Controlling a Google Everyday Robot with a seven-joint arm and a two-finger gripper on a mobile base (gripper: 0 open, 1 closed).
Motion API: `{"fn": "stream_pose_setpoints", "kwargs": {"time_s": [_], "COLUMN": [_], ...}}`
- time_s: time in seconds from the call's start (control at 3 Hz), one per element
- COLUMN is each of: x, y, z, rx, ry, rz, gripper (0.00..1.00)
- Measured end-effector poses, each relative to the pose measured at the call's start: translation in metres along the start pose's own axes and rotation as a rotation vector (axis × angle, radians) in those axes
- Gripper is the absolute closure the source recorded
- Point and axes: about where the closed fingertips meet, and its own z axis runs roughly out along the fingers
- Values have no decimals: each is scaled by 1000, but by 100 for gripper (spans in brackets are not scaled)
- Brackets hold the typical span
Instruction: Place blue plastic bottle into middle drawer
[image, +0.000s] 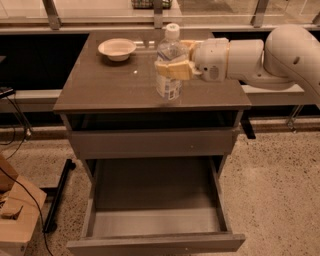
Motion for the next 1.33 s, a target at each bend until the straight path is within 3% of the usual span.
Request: {"fn": "stream_pose_setpoints", "kwargs": {"time_s": [0.33,0.67,1.0,1.33], "x": [16,53,105,105], "y": [88,135,172,172], "z": [17,29,35,35], "rx": [-203,-314,-370,-371], "ry": [-86,-76,-49,-49], "rz": [-69,-45,50,49], "gripper": [100,100,100,100]}}
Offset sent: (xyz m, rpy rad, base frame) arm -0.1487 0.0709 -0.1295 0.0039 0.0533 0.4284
